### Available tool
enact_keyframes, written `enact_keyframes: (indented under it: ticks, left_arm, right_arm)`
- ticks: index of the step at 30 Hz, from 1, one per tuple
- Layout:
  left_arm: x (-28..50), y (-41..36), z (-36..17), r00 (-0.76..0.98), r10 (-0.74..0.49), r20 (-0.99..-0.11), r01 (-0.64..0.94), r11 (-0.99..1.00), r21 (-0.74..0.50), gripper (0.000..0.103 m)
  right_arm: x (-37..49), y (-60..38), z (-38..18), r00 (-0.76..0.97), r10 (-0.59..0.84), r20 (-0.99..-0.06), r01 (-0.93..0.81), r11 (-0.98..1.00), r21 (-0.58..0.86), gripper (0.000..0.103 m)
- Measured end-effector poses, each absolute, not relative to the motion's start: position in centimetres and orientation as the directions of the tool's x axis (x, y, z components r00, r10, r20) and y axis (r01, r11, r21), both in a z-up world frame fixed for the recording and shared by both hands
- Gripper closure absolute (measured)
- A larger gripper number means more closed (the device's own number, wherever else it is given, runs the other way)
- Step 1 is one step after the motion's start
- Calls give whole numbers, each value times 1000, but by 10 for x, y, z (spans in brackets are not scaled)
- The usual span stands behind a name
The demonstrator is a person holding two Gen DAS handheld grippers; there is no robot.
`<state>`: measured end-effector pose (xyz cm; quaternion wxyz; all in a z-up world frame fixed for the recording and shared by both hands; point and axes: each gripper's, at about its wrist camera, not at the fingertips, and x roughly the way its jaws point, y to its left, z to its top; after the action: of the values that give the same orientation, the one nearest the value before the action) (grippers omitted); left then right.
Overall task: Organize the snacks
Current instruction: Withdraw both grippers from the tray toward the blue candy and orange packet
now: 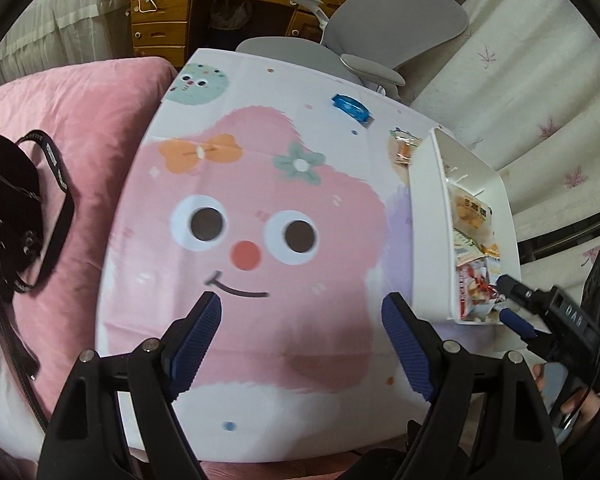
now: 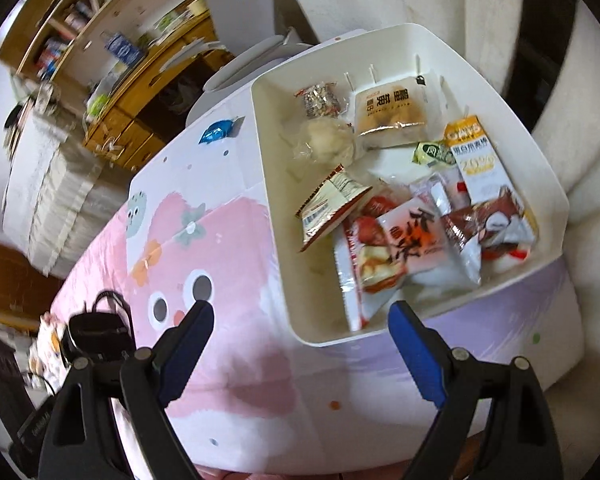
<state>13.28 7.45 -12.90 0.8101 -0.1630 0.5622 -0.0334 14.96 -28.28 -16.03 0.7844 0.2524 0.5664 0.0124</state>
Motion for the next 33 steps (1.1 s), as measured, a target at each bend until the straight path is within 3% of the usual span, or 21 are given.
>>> enact_keyframes:
  ticks: [19, 27, 33]
  left_arm:
    - [221, 114, -121, 300, -253, -920, 89, 967, -237, 20]
    - [289, 102, -133, 270, -251, -929, 106, 967, -230, 19]
    - [350, 85, -153, 267, -262, -927, 130, 963, -234, 18]
  right_arm:
    - [188, -251, -159, 331, 340, -880, 713, 521, 469, 13]
    - [235, -243, -179, 393, 314, -864, 808, 331, 488, 13]
    - [272, -242, -200, 465, 219, -857, 828, 235, 509, 13]
